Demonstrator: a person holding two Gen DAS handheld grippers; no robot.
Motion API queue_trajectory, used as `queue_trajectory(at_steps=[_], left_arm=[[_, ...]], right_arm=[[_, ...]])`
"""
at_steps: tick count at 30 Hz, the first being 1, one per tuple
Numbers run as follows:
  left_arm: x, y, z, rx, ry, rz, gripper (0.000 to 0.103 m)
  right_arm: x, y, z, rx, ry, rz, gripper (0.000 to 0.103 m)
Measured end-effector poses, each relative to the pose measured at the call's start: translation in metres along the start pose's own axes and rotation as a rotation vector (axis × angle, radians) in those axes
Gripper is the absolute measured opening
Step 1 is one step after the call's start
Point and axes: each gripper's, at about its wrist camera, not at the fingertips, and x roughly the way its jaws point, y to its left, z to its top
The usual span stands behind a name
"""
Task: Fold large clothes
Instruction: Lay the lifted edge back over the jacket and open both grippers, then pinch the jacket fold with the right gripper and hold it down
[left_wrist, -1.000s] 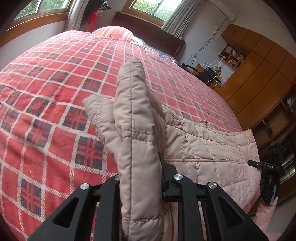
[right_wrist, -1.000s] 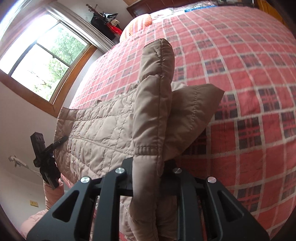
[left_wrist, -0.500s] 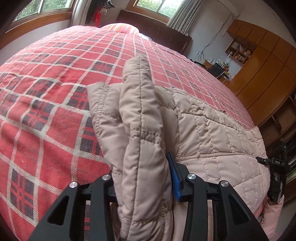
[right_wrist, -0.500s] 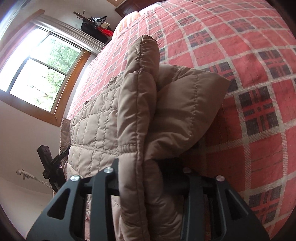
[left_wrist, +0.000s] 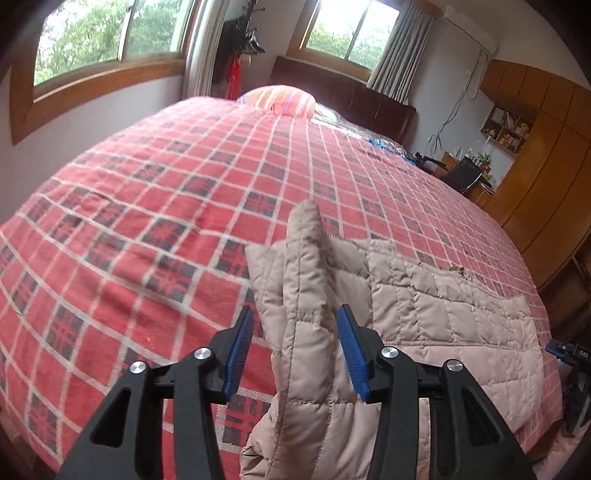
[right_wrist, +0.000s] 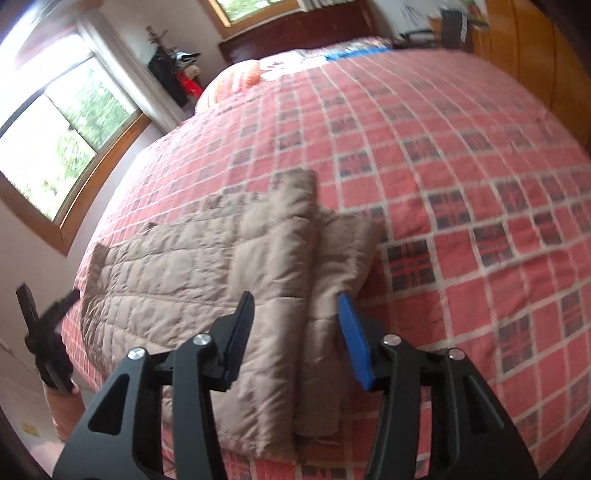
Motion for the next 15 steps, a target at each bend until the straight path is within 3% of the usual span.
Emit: queue_trajectory(at_steps=[2, 6, 10, 15], left_arm=[[-0.013, -0.011, 0.003, 0.027, -0.014, -0.017, 0.048], [-0.019, -0.040, -0.004, 0.108, 0.015, -0.041, 0.049], [-0.006, -0.064, -0.019, 0.182, 0.068, -0.029, 0.049], [0.021, -0.063, -0.034, 0.197, 0.134, 0.009, 0.049]], right_arm=[[-0.007, 0.021, 0.002, -0.058, 0.011, 0.002, 0.034], [-0.001, 0.052, 0.000, -0.150, 0.077, -0.041, 0.031], [0.017, 0.056, -0.001, -0.172, 0.141, -0.096, 0.027], [0.045, 0.039, -0.012, -0.127, 0.207, -0.151, 0.018]])
